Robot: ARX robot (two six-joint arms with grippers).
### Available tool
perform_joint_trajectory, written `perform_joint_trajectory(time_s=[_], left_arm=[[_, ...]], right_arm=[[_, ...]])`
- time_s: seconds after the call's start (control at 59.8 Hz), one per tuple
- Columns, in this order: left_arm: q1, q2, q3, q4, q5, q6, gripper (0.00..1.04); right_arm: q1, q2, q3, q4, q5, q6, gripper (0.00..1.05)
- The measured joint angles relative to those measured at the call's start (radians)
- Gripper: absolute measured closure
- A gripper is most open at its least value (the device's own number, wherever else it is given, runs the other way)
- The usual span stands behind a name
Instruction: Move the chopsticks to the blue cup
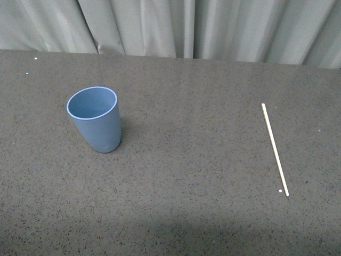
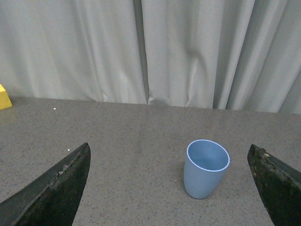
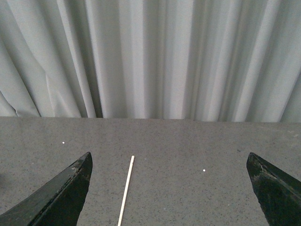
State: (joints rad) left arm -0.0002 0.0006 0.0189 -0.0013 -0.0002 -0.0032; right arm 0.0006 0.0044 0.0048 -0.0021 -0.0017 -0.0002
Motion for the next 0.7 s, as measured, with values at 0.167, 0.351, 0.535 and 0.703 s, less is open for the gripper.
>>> perform_joint_trajectory(time_s=[0.167, 0.351, 0.535, 0.703], left_arm=[[0.0, 0.0, 0.0, 0.0, 0.0, 0.0, 0.07], [0.0, 0.0, 0.0, 0.0, 0.0, 0.0, 0.07], [0.0, 0.0, 0.0, 0.0, 0.0, 0.0, 0.07], [0.0, 0.0, 0.0, 0.0, 0.0, 0.0, 0.07]], right_arm=[[0.0, 0.0, 0.0, 0.0, 0.0, 0.0, 0.09], [0.0, 0.0, 0.0, 0.0, 0.0, 0.0, 0.09], [0.0, 0.0, 0.0, 0.0, 0.0, 0.0, 0.09], [0.0, 0.0, 0.0, 0.0, 0.0, 0.0, 0.09]])
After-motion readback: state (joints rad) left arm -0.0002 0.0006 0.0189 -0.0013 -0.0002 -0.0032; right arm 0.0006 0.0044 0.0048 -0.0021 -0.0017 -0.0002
